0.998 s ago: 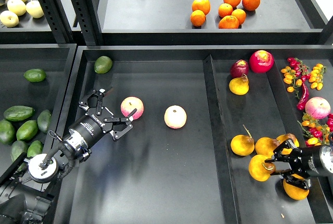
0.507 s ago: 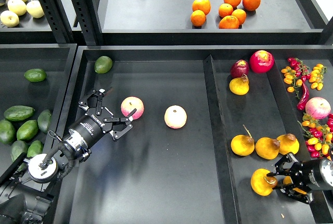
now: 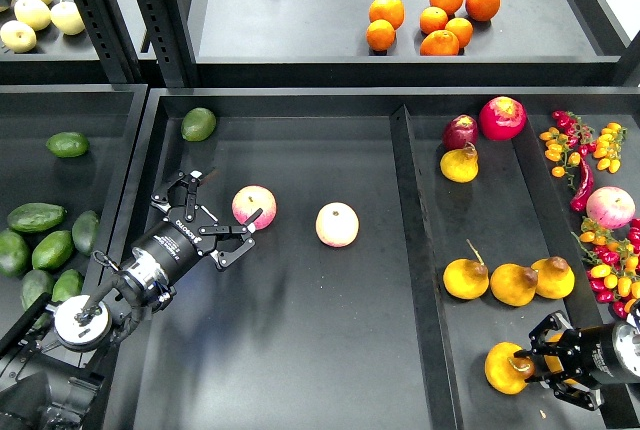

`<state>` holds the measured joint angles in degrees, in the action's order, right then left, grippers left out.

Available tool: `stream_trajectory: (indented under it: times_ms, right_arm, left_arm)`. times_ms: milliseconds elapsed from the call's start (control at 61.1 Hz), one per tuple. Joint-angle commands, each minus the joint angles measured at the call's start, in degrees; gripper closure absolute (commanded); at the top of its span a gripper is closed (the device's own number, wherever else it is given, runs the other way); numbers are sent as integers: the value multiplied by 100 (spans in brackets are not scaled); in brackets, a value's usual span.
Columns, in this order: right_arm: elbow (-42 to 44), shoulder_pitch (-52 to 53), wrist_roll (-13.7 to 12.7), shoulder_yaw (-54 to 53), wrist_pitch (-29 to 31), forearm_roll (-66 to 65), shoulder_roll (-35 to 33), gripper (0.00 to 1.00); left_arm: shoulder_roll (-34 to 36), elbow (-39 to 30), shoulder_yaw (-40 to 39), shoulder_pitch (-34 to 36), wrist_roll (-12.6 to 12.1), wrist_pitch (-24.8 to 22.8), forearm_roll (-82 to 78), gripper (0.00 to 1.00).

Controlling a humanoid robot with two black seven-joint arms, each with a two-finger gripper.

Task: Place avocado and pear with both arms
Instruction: 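Lower the pear beside the other pears and open the right gripper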

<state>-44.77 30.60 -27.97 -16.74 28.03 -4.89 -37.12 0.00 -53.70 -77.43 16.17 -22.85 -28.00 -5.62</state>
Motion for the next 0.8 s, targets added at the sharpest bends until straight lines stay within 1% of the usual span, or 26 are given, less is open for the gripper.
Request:
stream_trajectory:
  times_ms: [0,131,196,262,409,425,606,687,786]
  right_arm:
    - [30,-1,-3,4,-3,-3,3,91]
    - [30,16,-3,-5,-3,6,-5,84]
    - [21,34,-3,4,-3,6,-23,78]
    - [4,51,-3,4,-3,6,-49,68]
    - [-5,87,-3,-5,-3,-3,-58,56]
    - [-31,95,-3,-14,-3,-3,-67,51]
    - [-128,174,-3,-23,-3,-12,-120,43]
    - [-190,201,-3,-23,-3,-12,-128,40]
    - [-286,236,-3,-31,-3,-3,-155,35]
  left_arm:
    - [0,0,0,0,0,0,8,1]
    - [0,0,0,0,0,0,-9,1]
    - [0,0,0,0,0,0,8,1]
    - [0,-9,0,0,0,0,8,1]
    - [0,-18,0,0,0,0,8,1]
    - [0,-18,0,0,0,0,8,1]
    - [0,-18,0,0,0,0,8,1]
    - [0,-18,0,0,0,0,-9,1]
    - [0,-18,0,0,0,0,8,1]
